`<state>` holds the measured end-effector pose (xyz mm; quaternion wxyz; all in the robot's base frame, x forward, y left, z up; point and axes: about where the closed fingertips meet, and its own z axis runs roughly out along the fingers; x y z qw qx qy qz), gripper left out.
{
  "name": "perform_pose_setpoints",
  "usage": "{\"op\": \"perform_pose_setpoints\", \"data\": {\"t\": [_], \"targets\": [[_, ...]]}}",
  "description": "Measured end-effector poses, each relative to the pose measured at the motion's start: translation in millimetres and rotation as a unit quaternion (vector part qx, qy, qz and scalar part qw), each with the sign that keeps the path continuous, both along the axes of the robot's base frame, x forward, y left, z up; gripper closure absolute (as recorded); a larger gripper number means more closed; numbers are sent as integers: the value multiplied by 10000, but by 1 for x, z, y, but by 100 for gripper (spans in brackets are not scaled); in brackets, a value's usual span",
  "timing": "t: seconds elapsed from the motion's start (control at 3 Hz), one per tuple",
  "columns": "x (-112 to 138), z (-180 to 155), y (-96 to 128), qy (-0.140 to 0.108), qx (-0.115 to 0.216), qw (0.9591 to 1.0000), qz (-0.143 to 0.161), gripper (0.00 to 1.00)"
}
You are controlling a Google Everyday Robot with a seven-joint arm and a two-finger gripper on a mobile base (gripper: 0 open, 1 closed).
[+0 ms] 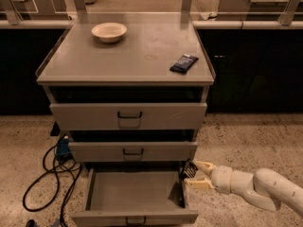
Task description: Place rxbar chocolate into bottom drawer
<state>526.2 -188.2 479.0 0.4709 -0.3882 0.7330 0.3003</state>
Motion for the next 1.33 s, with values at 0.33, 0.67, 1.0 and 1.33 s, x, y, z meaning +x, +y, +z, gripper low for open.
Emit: {"op": "perform_pose_setpoints", "data": {"t": [0.33,0.67,1.0,1.33], "targets": [[26,-40,10,-158,60,9999,1,100],[44,-85,25,-545,-249,9981,-127,100],[54,-98,15,-559,-537,9963,-375,100],[53,-94,18,-647,-492,9961,-331,100]]}}
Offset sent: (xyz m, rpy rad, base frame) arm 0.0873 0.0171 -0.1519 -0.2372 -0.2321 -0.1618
